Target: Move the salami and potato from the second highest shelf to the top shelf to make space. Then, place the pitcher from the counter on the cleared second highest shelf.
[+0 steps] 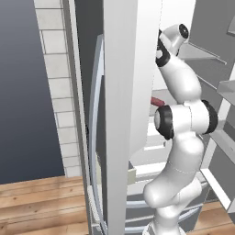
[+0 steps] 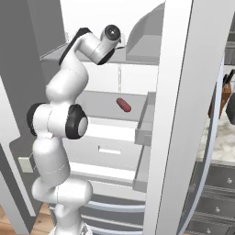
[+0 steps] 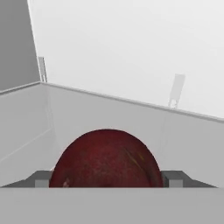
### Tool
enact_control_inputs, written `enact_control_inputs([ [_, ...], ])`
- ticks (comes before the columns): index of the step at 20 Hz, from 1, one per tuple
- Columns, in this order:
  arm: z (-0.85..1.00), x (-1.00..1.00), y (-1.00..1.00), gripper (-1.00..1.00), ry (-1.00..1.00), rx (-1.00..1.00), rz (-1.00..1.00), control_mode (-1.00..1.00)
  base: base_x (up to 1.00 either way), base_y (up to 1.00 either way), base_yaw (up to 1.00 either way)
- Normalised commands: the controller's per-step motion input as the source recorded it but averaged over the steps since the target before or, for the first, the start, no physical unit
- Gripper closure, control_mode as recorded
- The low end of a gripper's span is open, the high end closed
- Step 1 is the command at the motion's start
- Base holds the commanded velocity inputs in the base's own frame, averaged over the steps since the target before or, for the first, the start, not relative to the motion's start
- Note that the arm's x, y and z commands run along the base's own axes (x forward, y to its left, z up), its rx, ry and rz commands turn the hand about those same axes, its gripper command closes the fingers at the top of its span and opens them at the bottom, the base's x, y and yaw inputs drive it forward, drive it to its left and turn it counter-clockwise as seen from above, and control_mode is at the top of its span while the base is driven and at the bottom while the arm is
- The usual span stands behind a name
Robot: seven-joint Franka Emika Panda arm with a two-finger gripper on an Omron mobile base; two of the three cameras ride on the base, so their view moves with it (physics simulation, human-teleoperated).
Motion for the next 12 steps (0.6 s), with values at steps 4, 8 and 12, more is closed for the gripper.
enact_control_inputs([
  [4, -0.25, -0.29, 0.00, -1.00, -0.15, -0.01, 0.00, -1.00, 0.00, 0.00, 0.00],
  [8, -0.03, -0.66, 0.07, -1.00, -0.04, -0.05, 0.00, -1.00, 0.00, 0.00, 0.00],
  [12, 0.01, -0.72, 0.14, -1.00, 0.00, -0.06, -0.03, -1.00, 0.00, 0.00, 0.00],
])
